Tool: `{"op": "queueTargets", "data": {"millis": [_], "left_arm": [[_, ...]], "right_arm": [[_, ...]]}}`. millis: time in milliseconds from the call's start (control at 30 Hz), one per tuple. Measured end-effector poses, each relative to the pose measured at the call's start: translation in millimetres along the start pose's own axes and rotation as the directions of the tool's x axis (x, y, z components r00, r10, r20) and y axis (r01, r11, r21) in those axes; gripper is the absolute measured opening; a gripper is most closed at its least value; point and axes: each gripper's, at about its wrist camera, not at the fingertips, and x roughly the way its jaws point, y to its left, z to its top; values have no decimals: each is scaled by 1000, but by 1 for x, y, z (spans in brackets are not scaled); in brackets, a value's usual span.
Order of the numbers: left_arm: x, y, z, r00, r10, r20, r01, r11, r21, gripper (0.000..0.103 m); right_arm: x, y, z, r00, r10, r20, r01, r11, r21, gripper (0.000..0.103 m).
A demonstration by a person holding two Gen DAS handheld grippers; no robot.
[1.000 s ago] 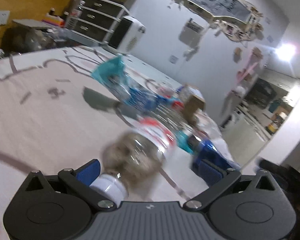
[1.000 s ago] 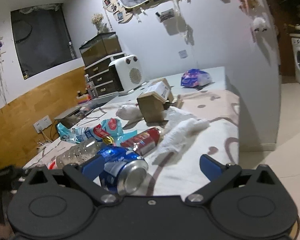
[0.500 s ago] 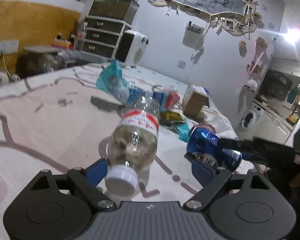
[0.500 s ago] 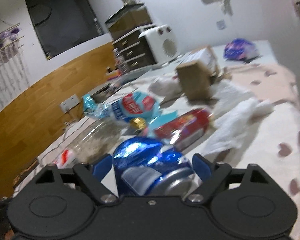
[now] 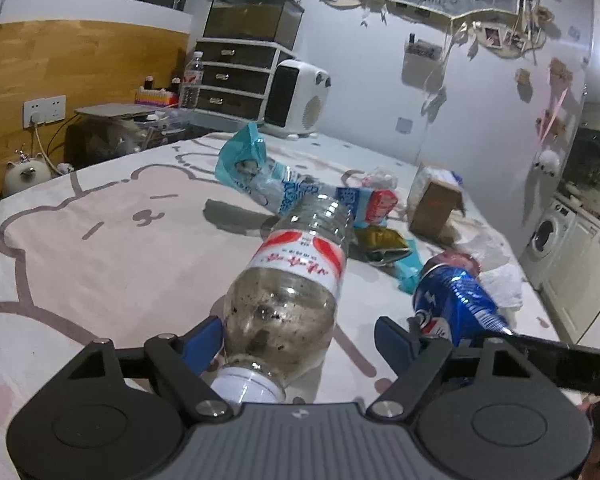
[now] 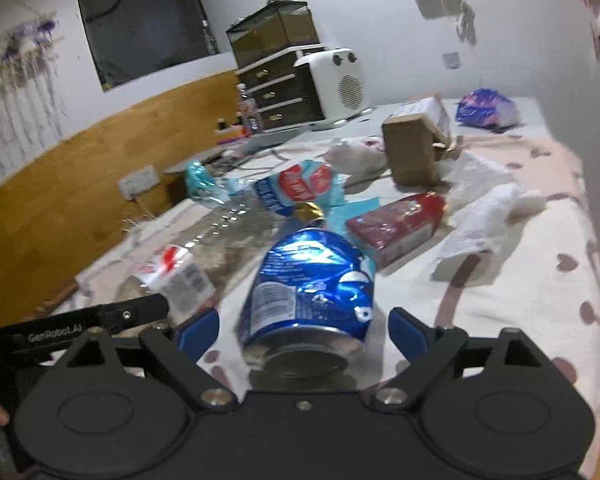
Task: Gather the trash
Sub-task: 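Grasp the clear plastic bottle cap with the left gripper while the right gripper grasps the blue Pepsi can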
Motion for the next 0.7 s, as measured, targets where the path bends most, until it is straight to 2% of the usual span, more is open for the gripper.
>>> {"op": "queueTargets", "data": {"millis": [133, 300, 367, 533, 700], "left_arm": [[6, 1, -7, 998, 35, -54, -35, 999, 0, 70], [-5, 3, -15, 998, 48, -48, -48, 999, 8, 53], [-10, 4, -19, 998, 36, -46, -36, 999, 1, 45], [-26, -1, -26, 999, 40, -34, -40, 999, 4, 42], [-41, -8, -37, 999, 21, -39, -21, 1000, 11, 41]], "right_arm": [[18, -1, 5, 999, -14, -37, 16, 999, 49, 93], [30, 2, 1, 998, -26, -63, 31, 997, 72, 91], [25, 2, 0, 998, -12, -54, 17, 996, 91, 82], [4, 0, -8, 999, 3, -45, 2, 995, 104, 81], [-29, 3, -27, 997, -37, -74, 43, 996, 74, 81]]}}
